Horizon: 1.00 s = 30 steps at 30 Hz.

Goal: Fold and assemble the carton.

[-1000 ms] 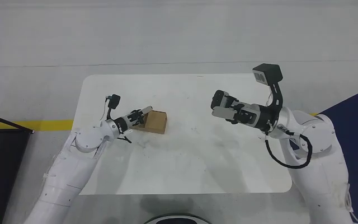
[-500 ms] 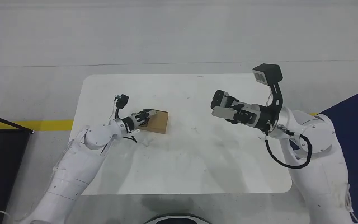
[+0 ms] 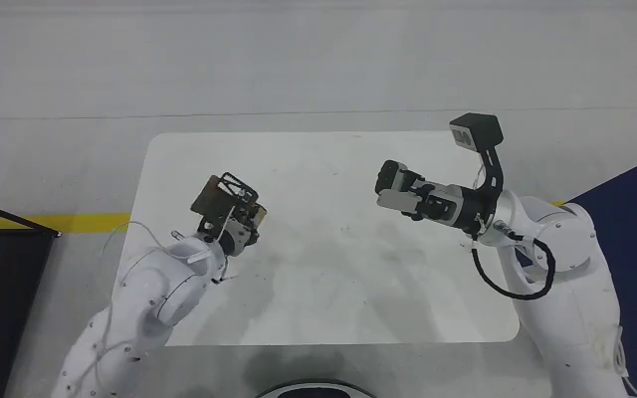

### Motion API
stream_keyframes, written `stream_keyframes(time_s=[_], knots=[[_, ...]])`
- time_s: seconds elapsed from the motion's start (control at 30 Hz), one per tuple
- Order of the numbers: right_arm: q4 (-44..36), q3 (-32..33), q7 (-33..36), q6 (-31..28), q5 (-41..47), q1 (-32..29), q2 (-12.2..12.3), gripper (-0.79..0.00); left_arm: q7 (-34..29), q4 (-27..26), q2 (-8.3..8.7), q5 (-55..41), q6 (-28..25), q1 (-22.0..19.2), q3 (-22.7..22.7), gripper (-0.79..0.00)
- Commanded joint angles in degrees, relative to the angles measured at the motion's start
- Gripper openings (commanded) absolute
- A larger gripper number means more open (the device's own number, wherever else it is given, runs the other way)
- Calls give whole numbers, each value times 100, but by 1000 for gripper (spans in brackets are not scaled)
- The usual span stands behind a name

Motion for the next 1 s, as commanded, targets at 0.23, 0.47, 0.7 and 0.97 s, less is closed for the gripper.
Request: stream_keyframes(time_s=[0.23, 0.47, 0.7, 0.97], knots=[[0, 0, 0, 0, 0, 0, 0, 0, 340, 259, -112, 759, 7, 77, 638, -785], [0, 0, 0, 0, 0, 0, 0, 0, 463, 723, -309, 538, 617, -220, 1079, 0], [0, 0, 0, 0, 0, 0, 0, 0, -62, -412, -276, 550, 890, 321, 800, 0], [0, 0, 0, 0, 0, 0, 0, 0, 1480, -1518, -250, -1740, 1829, 1421, -1085, 0]])
